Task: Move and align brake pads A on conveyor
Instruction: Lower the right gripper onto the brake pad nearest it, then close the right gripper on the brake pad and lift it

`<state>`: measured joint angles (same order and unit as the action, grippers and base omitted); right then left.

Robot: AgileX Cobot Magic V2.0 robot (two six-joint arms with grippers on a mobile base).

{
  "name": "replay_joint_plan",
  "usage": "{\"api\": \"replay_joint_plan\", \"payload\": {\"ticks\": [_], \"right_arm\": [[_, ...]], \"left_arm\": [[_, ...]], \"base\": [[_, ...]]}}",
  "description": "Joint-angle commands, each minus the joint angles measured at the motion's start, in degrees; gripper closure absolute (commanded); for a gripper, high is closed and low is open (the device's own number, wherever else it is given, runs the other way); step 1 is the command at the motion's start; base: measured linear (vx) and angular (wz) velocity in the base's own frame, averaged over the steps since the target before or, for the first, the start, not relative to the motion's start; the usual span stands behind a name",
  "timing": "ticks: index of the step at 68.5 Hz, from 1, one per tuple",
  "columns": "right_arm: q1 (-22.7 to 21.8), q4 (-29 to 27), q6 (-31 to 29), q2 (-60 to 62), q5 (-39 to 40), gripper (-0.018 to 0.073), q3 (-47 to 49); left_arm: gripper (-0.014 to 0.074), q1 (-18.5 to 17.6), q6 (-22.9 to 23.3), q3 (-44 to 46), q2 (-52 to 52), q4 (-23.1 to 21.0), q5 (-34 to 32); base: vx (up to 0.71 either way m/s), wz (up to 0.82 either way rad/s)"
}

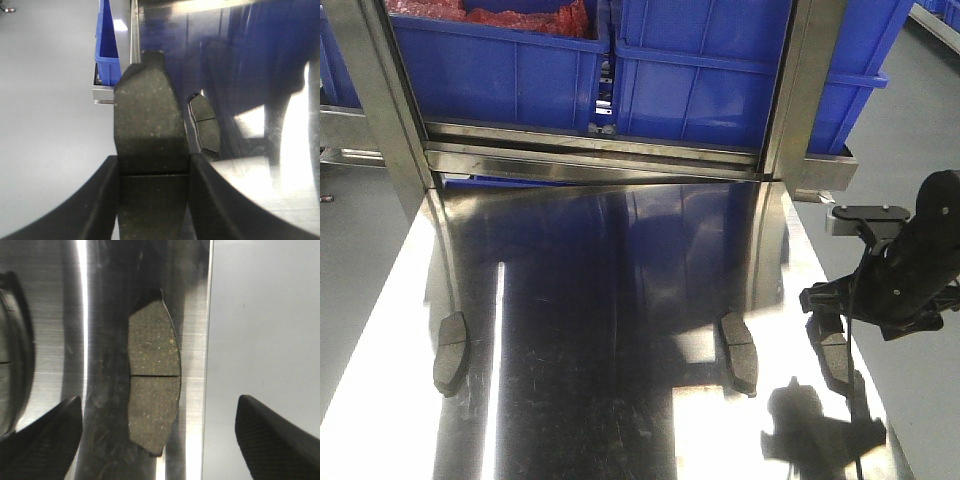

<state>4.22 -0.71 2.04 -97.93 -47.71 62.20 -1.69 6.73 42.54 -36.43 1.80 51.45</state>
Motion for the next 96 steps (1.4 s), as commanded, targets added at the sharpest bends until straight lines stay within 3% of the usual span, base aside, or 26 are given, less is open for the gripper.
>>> {"api": "replay_joint_plan", "payload": {"ticks": [1,81,96], "right_arm": [[-0.26,0.27,-0.05,0.74,0.94,-0.0028,1.81],[-0.21,-0.61,-1.35,-4.92,3.6,0.0074,1.81],[-0.21,-0.61,-1.35,-4.92,3.93,0.0144,1.81]], "left_arm": [[0.0461,-0.24,0.02,1.58,-0.03,-0.19,-4.22],[0.0461,-0.24,0.02,1.58,-0.03,-0.19,-4.22],[0.0461,-0.24,0.02,1.58,-0.03,-0.19,-4.22]], "base": [[0.0,0.0],[0.0,0.0],[0.0,0.0]]}}
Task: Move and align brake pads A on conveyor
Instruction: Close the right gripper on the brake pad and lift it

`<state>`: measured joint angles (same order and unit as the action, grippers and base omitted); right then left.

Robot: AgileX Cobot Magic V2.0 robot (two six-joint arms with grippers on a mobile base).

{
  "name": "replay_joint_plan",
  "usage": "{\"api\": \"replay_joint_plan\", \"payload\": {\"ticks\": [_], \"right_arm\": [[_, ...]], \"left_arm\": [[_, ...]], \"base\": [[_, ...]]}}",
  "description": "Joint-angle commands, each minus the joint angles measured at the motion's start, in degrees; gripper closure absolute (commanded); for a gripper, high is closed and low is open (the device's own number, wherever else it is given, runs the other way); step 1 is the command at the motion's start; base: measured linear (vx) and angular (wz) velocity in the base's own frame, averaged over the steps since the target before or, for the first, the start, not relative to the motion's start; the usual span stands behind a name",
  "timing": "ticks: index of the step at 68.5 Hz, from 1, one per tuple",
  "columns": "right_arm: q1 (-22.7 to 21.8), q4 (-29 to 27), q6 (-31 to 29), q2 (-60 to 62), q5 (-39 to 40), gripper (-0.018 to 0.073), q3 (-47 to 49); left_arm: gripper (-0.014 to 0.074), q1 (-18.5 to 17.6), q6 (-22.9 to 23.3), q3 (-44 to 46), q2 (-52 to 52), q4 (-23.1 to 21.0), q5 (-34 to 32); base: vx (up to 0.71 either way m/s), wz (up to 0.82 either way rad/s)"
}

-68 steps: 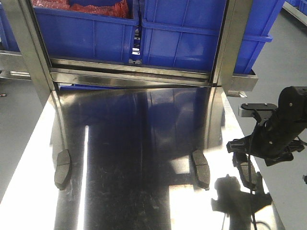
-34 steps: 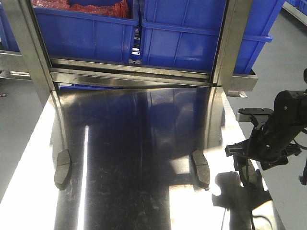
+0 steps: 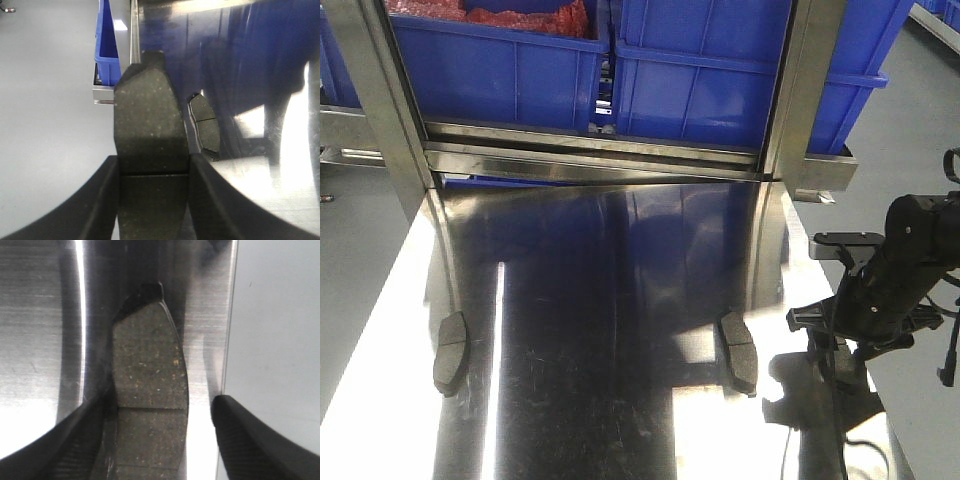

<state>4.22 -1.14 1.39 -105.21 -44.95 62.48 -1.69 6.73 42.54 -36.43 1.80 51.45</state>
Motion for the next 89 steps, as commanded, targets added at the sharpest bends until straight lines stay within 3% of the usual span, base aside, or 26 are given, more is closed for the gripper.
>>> {"api": "replay_joint_plan", "payload": {"ticks": [1,44,58,89], "right_arm": [[-0.21,-0.18,-0.7,2.35,1.17,0.0152,1.53],[-0.21,-1.11,-0.91,2.35,2.26,0.0486,1.53],[-0.21,-1.11,-0.91,4.39,2.95,0.0527,1.48],[-0.21,-1.15,-1.39,13.94,4.89,0.0526,1.32]], "left_arm": [[0.0461,-0.24,0.02,1.58,-0.03,-0.19,-4.22],[0.0461,-0.24,0.02,1.58,-0.03,-0.19,-4.22],[0.0461,-0.24,0.02,1.58,-0.03,-0.19,-4.22],[0.0461,-0.24,0.02,1.58,-0.03,-0.19,-4.22]], "base": [[0.0,0.0],[0.0,0.0],[0.0,0.0],[0.0,0.0]]}}
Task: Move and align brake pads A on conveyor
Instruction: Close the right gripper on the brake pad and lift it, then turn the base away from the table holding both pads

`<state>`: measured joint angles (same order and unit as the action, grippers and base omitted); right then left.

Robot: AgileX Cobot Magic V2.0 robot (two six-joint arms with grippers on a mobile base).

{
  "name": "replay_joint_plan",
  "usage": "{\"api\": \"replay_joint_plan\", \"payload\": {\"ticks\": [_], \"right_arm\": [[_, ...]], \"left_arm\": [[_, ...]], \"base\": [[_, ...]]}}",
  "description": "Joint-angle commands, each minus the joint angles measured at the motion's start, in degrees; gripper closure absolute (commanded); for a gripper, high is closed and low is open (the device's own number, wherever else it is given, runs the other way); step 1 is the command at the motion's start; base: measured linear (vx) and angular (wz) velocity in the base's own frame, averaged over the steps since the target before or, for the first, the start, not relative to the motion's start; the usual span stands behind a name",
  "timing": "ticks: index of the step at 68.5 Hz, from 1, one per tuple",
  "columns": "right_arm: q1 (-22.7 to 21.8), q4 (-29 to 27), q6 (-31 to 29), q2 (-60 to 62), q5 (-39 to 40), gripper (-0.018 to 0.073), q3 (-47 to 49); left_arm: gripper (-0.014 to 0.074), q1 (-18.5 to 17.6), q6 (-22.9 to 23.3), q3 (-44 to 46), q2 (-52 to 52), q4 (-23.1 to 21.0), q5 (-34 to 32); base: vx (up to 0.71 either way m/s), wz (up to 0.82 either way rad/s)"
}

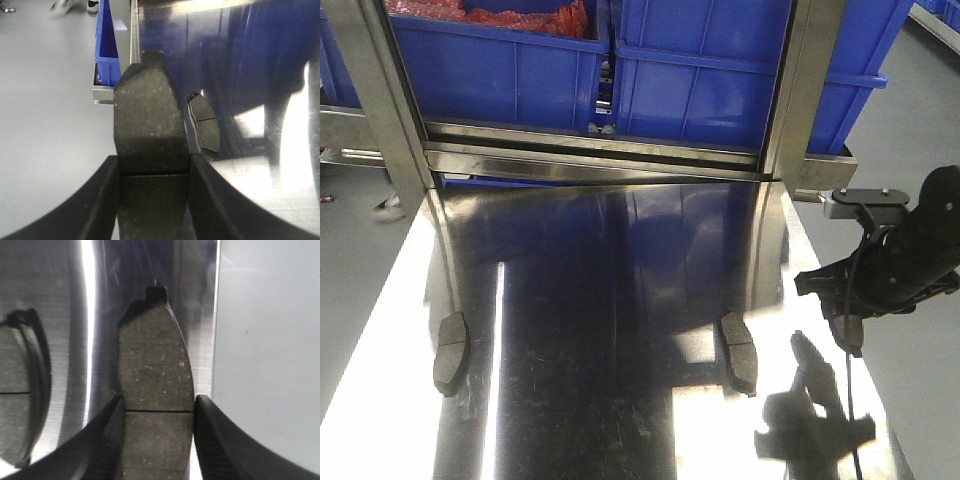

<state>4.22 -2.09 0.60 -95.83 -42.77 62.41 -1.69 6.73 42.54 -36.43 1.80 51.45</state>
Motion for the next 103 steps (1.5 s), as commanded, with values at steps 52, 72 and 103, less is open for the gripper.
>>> {"api": "replay_joint_plan", "payload": {"ticks": [52,72,103], "right_arm": [[-0.21,-1.11,-1.77,40.16,32.46,0.0526,-24.38],[-0.21,-1.11,-1.91,51.46,38.5,0.0526,-30.8],[-0.21,-1.27,-1.8,55.62,37.47,0.0526,-31.31]], "left_arm": [[0.0461,-0.24,0.02,1.58,-0.03,-0.19,-4.22],[0.0461,-0.24,0.02,1.58,-0.03,-0.19,-4.22],[0.0461,-0.24,0.02,1.58,-0.03,-0.19,-4.22]], "base": [[0.0,0.0],[0.0,0.0],[0.0,0.0]]}}
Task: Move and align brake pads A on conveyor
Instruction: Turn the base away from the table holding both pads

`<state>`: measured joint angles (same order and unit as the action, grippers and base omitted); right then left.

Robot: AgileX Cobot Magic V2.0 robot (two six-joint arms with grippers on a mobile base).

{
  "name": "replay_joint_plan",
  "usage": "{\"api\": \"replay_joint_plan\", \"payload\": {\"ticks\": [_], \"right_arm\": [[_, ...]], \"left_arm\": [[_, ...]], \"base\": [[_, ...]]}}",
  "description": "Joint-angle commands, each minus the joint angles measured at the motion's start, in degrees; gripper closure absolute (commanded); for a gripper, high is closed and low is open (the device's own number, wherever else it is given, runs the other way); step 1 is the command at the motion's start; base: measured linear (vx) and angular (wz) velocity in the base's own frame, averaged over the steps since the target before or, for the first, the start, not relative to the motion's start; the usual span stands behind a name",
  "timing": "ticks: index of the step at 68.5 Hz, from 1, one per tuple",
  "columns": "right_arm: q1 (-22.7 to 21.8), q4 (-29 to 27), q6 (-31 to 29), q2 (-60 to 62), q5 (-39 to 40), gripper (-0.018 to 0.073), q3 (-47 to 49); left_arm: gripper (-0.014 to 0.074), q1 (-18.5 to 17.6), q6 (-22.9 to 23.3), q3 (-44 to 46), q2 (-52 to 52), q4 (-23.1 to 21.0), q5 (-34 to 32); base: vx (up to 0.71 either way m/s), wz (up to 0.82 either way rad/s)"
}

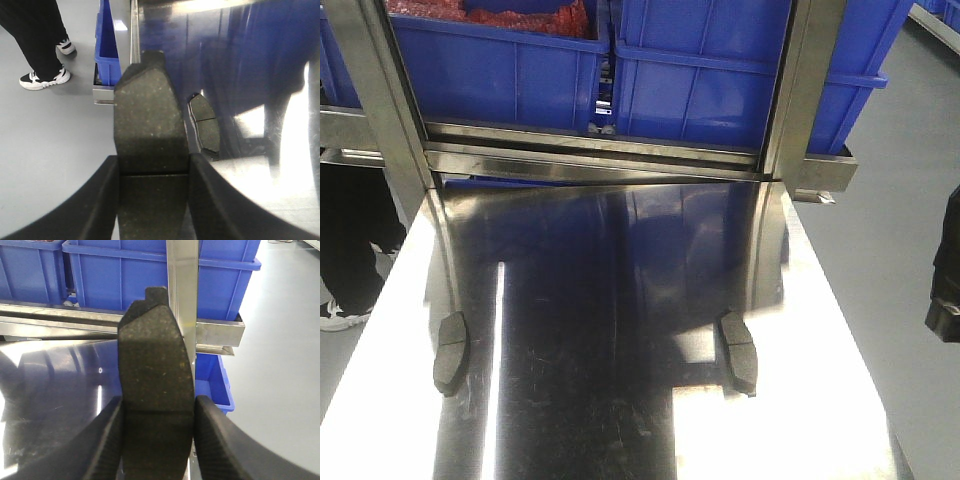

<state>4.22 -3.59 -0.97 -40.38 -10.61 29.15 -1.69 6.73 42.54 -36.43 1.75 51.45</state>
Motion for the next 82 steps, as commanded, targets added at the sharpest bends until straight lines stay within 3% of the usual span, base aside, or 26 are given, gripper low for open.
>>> {"api": "replay_joint_plan", "payload": {"ticks": [1,82], "right_arm": [[-0.21,0.22,-0.23,0.18,5.32,0.0526,1.96],[-0.21,0.22,-0.23,0.18,5.31,0.0526,1.96]], "left_arm": [[0.0461,-0.24,0.02,1.58,-0.03,-0.14,-4.22],[0.0461,-0.24,0.02,1.58,-0.03,-0.14,-4.22]], "base": [[0.0,0.0],[-0.02,0.0]]}}
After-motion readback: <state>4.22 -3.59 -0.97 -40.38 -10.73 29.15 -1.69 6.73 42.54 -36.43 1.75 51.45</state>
